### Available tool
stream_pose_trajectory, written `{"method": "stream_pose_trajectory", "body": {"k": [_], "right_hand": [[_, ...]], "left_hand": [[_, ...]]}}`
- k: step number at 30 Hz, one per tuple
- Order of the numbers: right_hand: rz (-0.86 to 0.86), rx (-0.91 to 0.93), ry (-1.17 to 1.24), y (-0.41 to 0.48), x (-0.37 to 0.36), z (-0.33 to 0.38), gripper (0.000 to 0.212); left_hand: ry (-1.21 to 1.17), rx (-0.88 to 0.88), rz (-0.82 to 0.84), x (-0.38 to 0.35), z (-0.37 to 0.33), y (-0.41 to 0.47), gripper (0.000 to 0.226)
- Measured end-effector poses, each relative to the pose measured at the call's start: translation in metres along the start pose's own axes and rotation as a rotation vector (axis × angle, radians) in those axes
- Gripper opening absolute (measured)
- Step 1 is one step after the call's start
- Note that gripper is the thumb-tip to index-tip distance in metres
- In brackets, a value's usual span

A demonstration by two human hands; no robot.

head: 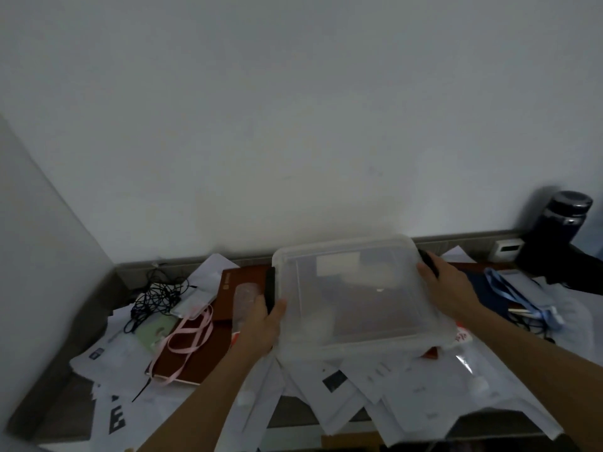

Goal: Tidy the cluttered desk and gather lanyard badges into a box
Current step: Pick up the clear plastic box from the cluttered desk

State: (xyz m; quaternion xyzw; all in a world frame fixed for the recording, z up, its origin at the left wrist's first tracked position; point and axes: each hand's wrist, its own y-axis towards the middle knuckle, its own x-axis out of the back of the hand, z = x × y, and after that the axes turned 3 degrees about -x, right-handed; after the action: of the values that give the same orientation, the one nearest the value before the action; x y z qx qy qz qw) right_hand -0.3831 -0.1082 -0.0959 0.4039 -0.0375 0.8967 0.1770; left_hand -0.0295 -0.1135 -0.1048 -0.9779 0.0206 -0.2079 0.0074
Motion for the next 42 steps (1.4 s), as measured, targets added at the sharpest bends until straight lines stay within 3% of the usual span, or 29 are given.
{"method": "stream_pose_trajectory", "body": {"k": [5, 7, 9, 10, 12, 15, 18, 22, 25, 28, 32, 38, 42], "right_hand": [[0.063, -0.106, 0.033, 0.000, -0.004, -0.003, 0.074], [0.009, -0.101, -0.039, -0.001, -0.003, -0.002, 0.082], [-0.134, -0.016, -0.221, -0.005, 0.000, 0.001, 0.082], [-0.195, 0.038, -0.333, -0.008, 0.002, 0.003, 0.080], [-0.206, 0.071, -0.509, -0.012, 0.005, 0.007, 0.072], [-0.044, -0.040, -0.577, -0.015, 0.006, 0.011, 0.069], [-0.044, -0.015, -0.466, -0.015, 0.013, 0.015, 0.062], [-0.088, 0.085, -0.268, -0.006, 0.035, 0.035, 0.067], [-0.008, 0.161, -0.048, 0.003, 0.044, 0.069, 0.068], [0.142, 0.228, 0.281, 0.010, 0.036, 0.116, 0.051], [0.500, 0.110, 0.691, 0.003, 0.005, 0.181, 0.042], [0.741, 0.010, 0.689, -0.012, -0.079, 0.240, 0.026], [0.735, -0.065, 0.744, -0.018, -0.140, 0.278, 0.021]], "left_hand": [[-0.274, 0.053, 0.012, 0.005, 0.001, -0.009, 0.017], [-0.258, 0.006, -0.022, 0.008, 0.004, -0.012, 0.039], [0.035, -0.072, -0.124, 0.013, 0.006, -0.012, 0.072], [0.277, -0.126, -0.187, 0.015, 0.006, -0.012, 0.076], [0.627, -0.275, -0.271, 0.016, 0.004, -0.013, 0.059], [0.721, -0.240, -0.241, 0.009, -0.001, -0.018, 0.037], [0.620, -0.155, -0.230, 0.004, -0.008, -0.022, 0.028], [0.322, -0.172, -0.358, 0.006, -0.035, -0.031, 0.023], [-0.026, 0.031, -0.461, 0.015, -0.057, -0.036, 0.024], [-0.362, 0.211, -0.527, 0.044, -0.062, -0.043, 0.026], [-0.534, 0.293, -0.677, 0.094, -0.045, -0.064, 0.027], [-0.750, 0.451, -0.909, 0.153, 0.013, -0.090, 0.019], [-0.741, 0.558, -0.948, 0.176, 0.059, -0.093, 0.026]]}}
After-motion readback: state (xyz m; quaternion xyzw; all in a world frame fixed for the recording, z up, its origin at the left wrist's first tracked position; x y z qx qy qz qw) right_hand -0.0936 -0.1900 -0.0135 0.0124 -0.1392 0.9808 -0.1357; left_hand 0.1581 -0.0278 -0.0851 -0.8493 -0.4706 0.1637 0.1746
